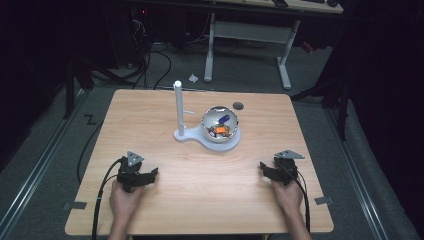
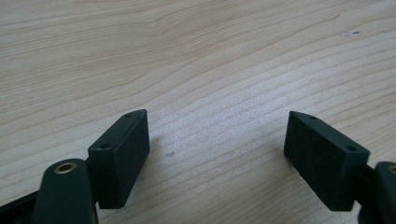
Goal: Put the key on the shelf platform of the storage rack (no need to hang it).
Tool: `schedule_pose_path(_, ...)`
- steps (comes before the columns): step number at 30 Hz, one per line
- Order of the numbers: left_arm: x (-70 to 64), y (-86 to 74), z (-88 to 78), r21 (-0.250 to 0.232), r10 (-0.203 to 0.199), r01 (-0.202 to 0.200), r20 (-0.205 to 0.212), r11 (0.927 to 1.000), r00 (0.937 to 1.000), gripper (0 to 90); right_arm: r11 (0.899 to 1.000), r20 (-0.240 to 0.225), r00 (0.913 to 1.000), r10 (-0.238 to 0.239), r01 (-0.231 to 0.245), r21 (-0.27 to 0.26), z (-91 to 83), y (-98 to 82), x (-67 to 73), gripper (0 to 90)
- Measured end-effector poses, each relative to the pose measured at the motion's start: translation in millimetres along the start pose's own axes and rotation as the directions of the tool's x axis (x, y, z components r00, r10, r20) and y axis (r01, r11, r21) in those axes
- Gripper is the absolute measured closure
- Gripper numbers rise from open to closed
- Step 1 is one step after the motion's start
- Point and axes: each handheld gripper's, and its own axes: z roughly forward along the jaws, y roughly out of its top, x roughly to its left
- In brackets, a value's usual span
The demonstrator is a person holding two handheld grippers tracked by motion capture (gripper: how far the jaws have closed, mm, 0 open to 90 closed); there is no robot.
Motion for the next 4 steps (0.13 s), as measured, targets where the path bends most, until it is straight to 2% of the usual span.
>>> schedule_pose_path(4,0.0,0.0,0.0,0.000,0.000,0.000,0.000,1.0000,1.0000,22.9,1.000,-0.001,1.0000,-0.001,0.001,0.000,0.0,-0.1,-0.2,36.9)
